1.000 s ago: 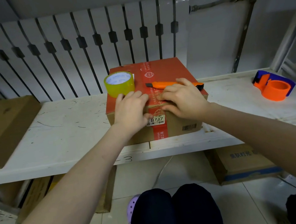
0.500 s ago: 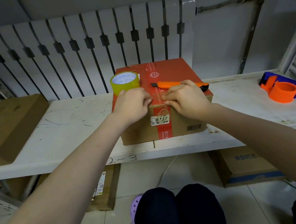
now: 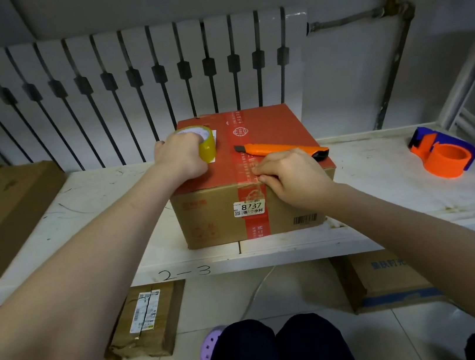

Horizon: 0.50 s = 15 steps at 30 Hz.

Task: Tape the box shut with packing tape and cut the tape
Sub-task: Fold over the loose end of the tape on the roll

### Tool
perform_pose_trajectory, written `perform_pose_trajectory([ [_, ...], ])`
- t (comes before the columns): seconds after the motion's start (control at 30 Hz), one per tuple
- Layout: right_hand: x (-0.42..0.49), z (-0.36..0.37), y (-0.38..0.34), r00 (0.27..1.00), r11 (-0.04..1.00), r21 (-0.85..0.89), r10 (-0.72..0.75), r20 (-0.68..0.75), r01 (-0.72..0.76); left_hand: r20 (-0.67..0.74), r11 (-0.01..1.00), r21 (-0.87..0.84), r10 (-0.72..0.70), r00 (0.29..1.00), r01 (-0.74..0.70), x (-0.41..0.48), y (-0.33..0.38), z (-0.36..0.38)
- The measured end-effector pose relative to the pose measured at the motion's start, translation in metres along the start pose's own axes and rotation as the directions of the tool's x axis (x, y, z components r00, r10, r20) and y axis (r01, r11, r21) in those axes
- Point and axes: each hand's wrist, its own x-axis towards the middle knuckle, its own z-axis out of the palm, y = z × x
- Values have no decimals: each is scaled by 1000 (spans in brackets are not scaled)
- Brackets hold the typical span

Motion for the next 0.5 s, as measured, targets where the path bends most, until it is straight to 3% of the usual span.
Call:
perform_pose_trajectory([
  [0.17, 2, -8, -5, 999, 999, -12, 34, 10, -33, -59, 986, -160, -48, 997, 38, -2, 0, 3],
  [0.33, 5, -23, -25, 952, 941, 291, 237, -194, -174, -158, 940, -341, -39, 987, -17, -13, 7, 1],
  [0.4, 7, -30, -32, 947, 922, 355, 239, -214, -153, -192, 924, -378, -14, 981, -61, -21, 15, 0],
  [0.5, 6, -40, -41, 950, 891, 433, 240, -199, -134, -224, 819, -544, 70, 972, -184, -36, 28, -3],
])
